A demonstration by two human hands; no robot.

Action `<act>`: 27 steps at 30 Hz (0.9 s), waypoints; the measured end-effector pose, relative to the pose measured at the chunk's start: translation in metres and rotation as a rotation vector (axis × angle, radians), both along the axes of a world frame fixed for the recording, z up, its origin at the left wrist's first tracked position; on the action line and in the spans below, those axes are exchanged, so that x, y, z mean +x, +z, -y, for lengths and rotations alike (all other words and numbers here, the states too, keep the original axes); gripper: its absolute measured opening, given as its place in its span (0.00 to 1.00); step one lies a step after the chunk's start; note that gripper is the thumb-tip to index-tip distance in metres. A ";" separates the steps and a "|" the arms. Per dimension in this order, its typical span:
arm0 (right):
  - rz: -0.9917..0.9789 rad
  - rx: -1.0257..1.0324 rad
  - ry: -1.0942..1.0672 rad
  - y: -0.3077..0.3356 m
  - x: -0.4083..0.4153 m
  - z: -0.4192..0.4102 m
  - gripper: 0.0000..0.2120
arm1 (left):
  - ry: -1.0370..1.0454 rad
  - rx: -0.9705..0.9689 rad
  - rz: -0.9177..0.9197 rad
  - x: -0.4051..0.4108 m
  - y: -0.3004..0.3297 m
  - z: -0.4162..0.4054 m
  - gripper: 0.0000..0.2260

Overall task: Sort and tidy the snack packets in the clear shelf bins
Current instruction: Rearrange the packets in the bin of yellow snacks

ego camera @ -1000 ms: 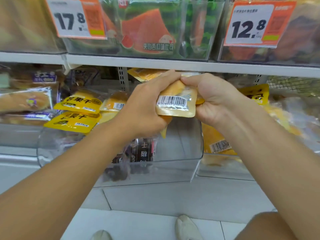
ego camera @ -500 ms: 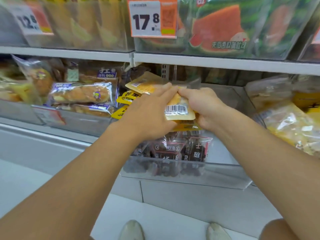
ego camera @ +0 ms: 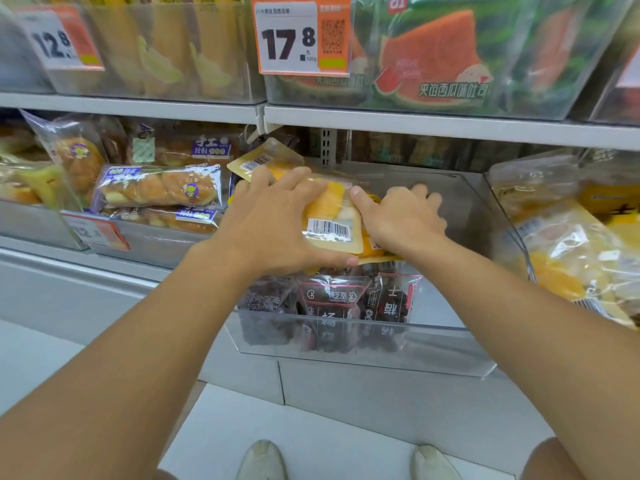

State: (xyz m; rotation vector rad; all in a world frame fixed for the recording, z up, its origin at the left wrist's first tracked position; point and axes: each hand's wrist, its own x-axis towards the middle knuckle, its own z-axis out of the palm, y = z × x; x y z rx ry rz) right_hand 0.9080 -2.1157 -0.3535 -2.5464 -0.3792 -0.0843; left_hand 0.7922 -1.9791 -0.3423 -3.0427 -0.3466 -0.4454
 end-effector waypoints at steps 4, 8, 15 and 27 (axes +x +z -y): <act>-0.224 0.219 0.018 0.001 0.002 0.009 0.28 | -0.002 -0.072 -0.011 -0.004 -0.005 -0.007 0.55; -0.473 0.554 0.034 0.006 -0.002 0.015 0.18 | -0.080 -0.119 -0.112 0.000 -0.011 -0.007 0.50; -0.319 0.142 0.071 0.007 -0.010 -0.011 0.41 | -0.017 -0.199 -0.073 0.006 -0.014 -0.008 0.44; -0.396 0.219 0.164 0.016 -0.007 0.029 0.40 | -0.086 -0.129 0.003 0.003 -0.005 0.013 0.46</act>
